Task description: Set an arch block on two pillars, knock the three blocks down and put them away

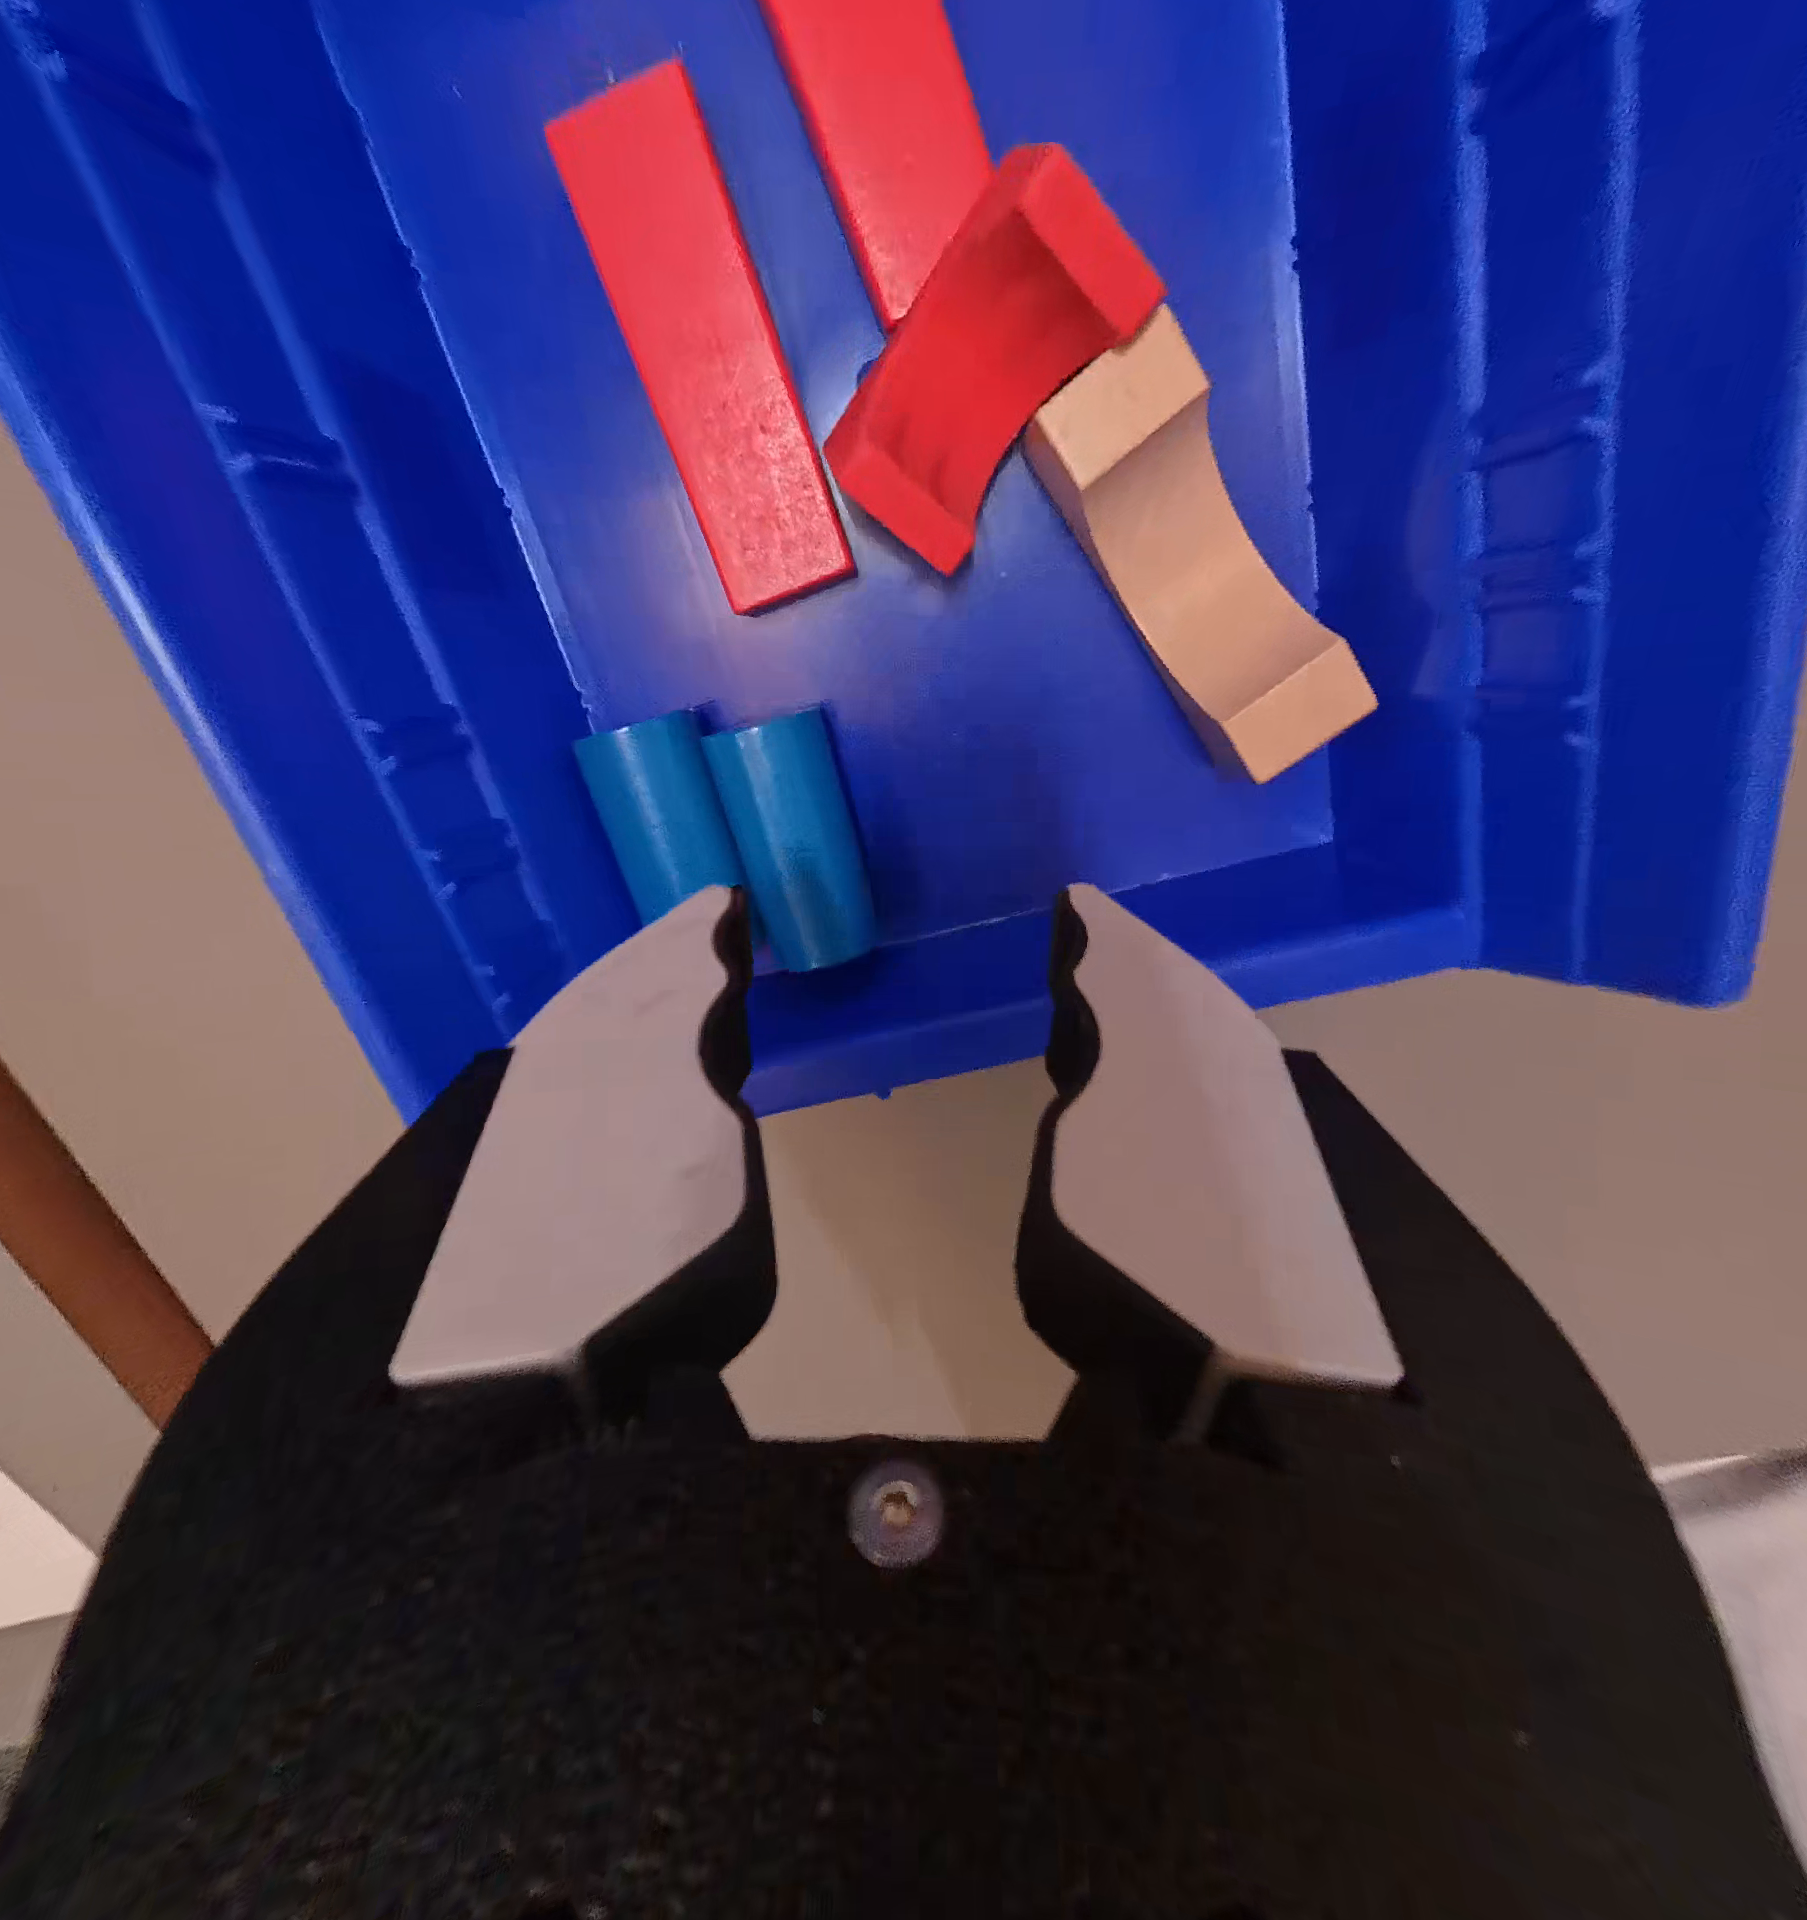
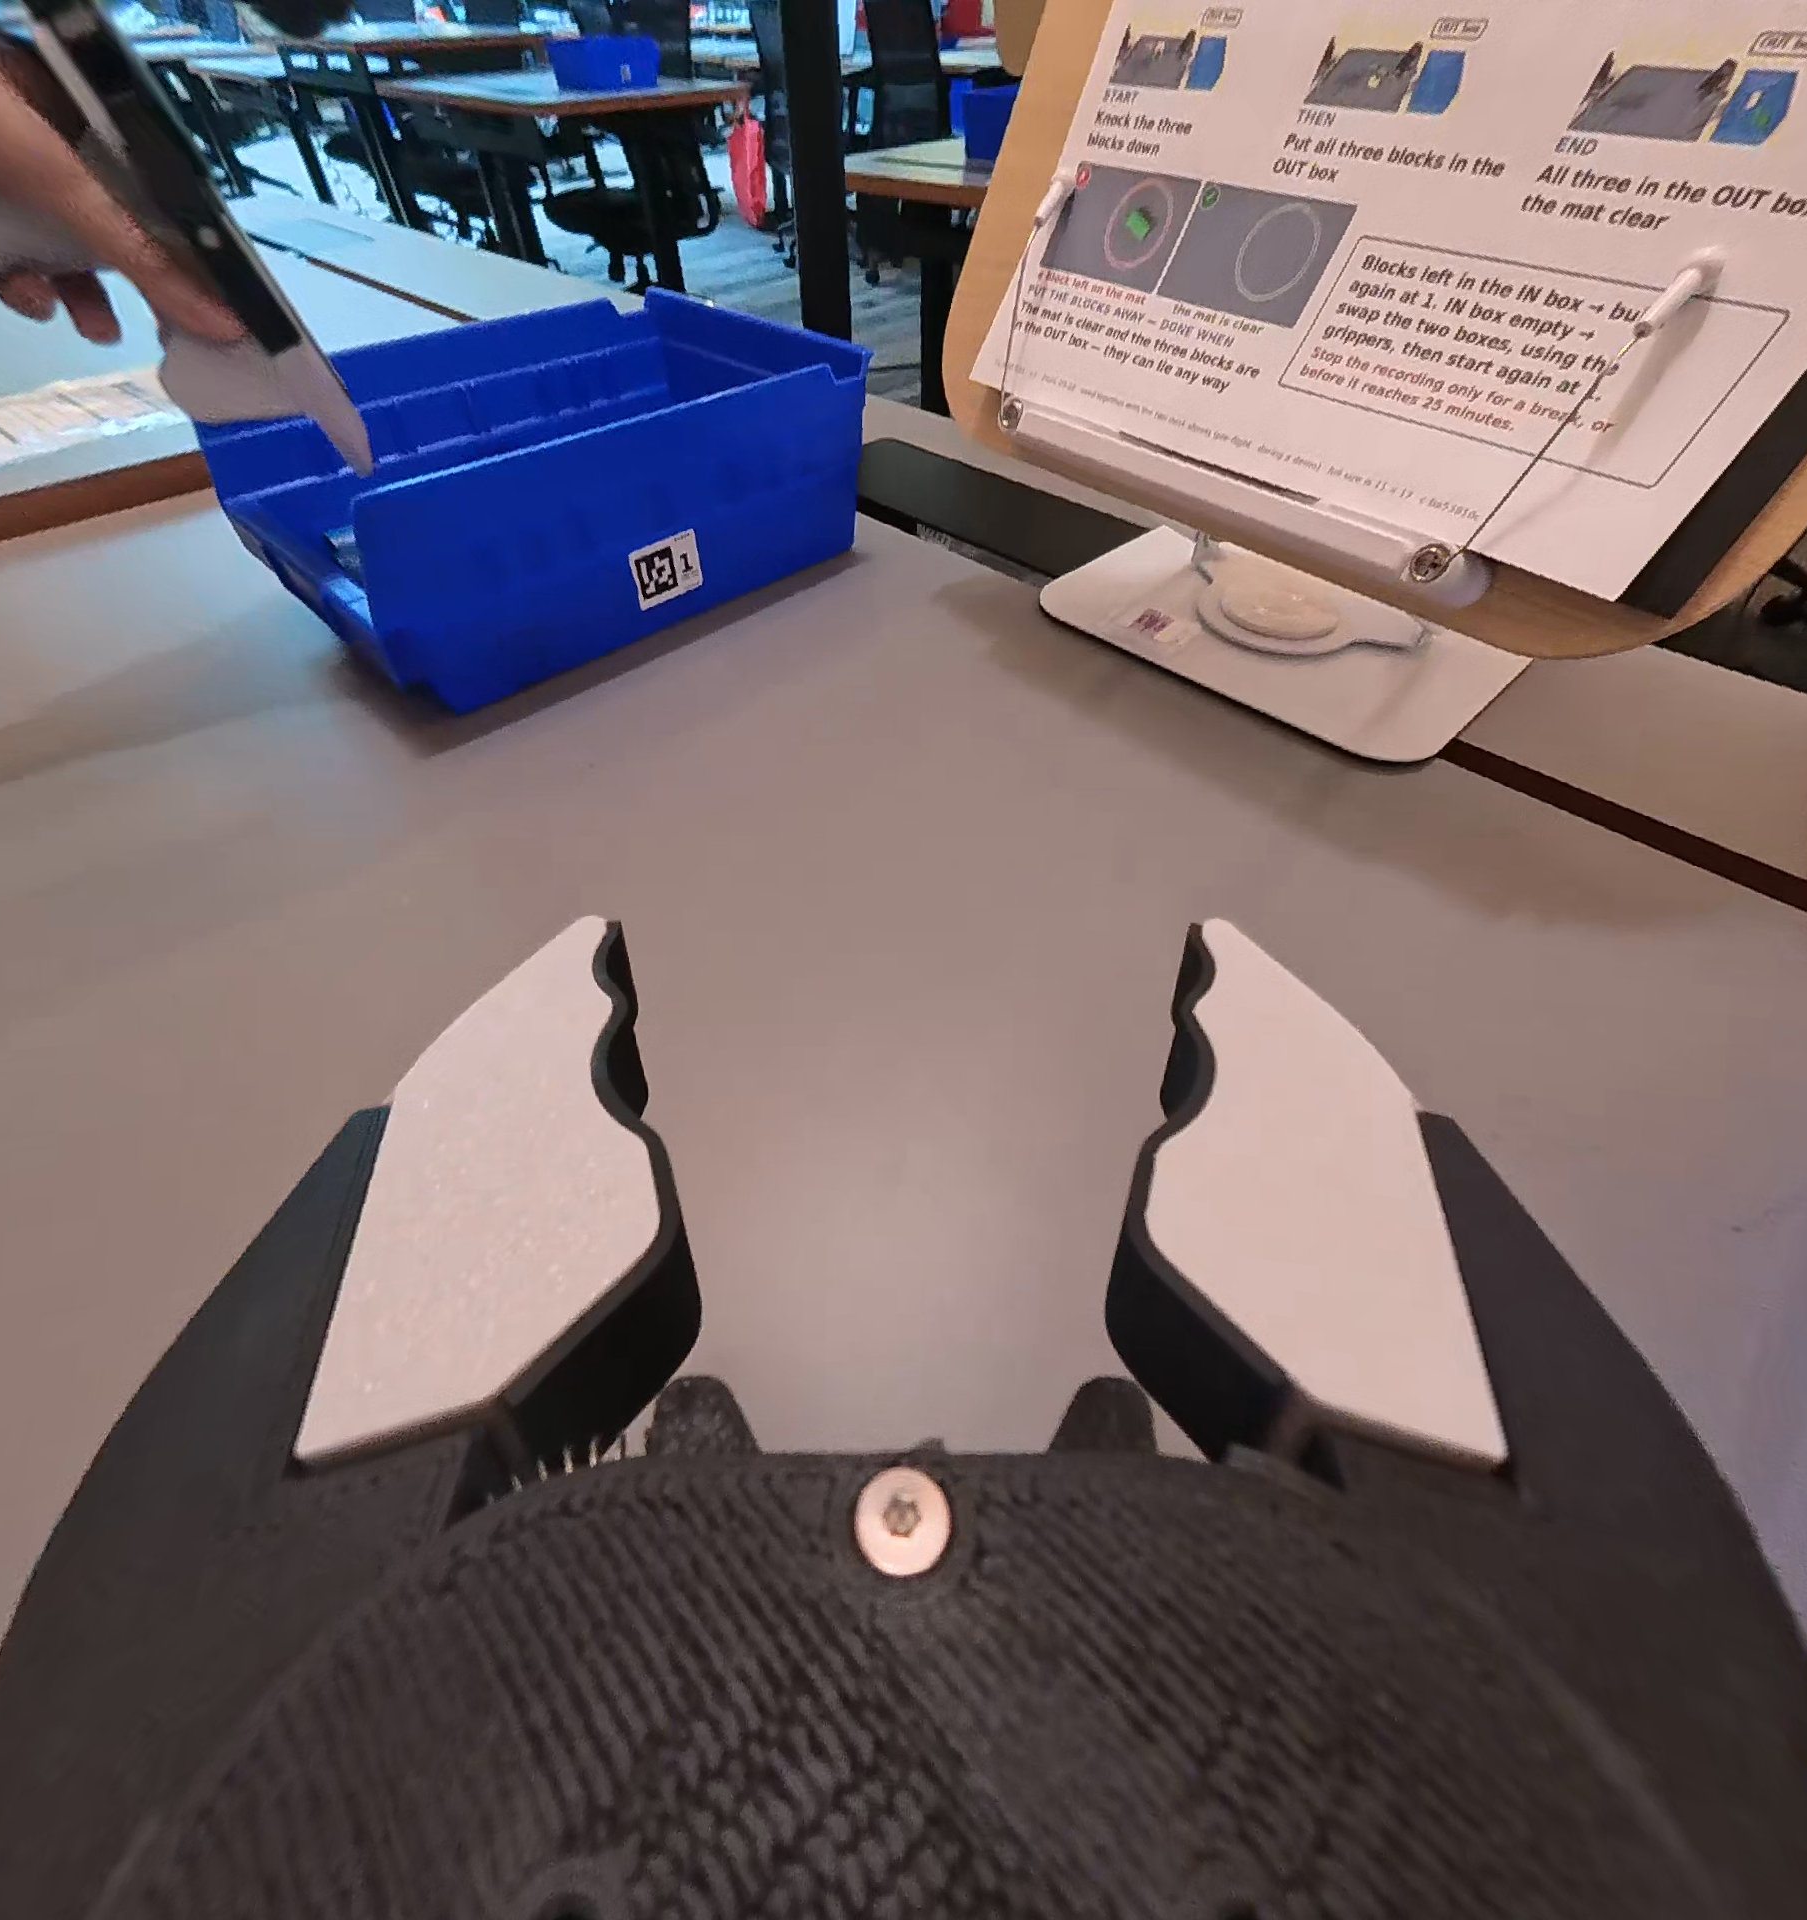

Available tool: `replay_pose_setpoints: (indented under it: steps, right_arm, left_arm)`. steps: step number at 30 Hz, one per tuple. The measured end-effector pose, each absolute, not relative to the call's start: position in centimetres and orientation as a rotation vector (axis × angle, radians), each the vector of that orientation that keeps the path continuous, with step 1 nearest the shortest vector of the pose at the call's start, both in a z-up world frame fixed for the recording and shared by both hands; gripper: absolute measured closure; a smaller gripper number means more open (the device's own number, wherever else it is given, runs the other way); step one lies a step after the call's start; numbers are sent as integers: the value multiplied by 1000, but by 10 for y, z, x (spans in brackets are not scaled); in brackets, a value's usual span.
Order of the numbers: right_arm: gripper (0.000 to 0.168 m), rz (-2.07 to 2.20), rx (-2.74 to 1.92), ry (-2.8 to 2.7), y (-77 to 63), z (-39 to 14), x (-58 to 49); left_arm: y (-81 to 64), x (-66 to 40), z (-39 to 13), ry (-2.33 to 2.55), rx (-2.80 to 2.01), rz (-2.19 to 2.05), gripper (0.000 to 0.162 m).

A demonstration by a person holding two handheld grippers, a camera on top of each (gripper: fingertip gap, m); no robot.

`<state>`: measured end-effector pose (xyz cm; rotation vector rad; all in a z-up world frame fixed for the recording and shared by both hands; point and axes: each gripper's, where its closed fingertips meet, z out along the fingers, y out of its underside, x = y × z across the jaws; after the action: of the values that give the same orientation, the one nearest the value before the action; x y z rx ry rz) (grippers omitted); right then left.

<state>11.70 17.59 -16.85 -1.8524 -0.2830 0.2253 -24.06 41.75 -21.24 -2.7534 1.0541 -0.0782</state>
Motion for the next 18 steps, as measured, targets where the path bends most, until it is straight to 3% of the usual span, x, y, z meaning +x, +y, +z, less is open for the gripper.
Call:
replay_pose_setpoints:
  steps: [1,9,18]
  right_arm:
    - [68,221,-1859,-290,174,-170,118]
    - [67,241,-1833,-302,170,-165,117]
    - [69,261,-1820,-298,168,-163,118]
  left_arm:
    - [420,-240,-216,1028,-2788,-83,107]
    - [430,-247,-248,916,-2980,13,107]
    - [429,-260,-268,943,-3048,259,118]
